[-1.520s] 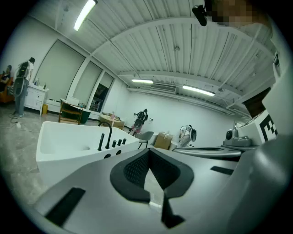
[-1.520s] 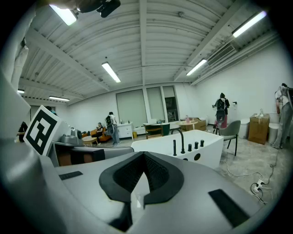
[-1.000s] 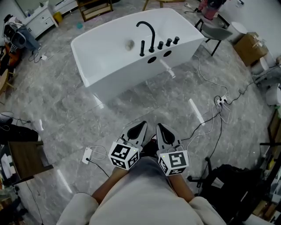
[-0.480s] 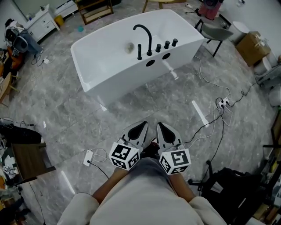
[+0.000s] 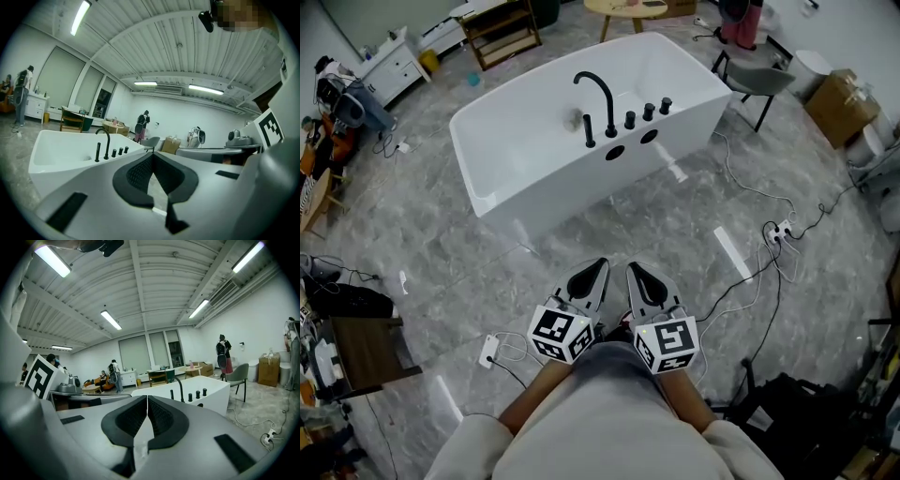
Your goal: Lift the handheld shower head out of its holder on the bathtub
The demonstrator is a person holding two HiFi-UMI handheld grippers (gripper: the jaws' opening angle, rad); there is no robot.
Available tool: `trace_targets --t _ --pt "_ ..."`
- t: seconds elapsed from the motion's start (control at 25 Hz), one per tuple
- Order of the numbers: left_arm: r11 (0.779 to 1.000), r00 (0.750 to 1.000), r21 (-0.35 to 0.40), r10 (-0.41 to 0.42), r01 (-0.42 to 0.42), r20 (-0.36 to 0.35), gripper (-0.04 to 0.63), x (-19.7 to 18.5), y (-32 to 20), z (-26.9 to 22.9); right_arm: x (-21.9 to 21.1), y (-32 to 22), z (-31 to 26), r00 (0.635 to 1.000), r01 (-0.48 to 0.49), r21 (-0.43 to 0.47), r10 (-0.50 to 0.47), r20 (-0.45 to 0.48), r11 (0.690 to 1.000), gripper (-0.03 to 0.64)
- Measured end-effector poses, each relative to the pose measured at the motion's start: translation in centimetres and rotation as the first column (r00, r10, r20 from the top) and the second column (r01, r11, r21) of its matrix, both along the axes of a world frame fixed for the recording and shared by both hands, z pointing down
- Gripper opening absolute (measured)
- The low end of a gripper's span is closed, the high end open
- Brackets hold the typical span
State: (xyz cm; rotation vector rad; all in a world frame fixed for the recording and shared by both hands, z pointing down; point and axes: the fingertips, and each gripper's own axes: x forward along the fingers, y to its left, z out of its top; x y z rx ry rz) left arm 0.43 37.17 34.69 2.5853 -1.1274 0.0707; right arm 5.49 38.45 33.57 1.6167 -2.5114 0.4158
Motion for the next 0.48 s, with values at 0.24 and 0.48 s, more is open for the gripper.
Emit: trace_targets --t 0.24,0.48 --pt "0.999 0.999 0.002 -0.038 0.038 0.012 0.005 0.5 -1.0 -0.3 0.2 -1.2 0.1 0.999 0.048 -0.003 -0.048 0.013 0.999 0.018" --pt "0.999 0.998 -0.008 -0.051 0.051 0.021 0.006 0.8 -2.3 0.0 0.1 -2.4 0.5 0.997 0.071 -0.013 -0.070 0.029 0.997 0.018"
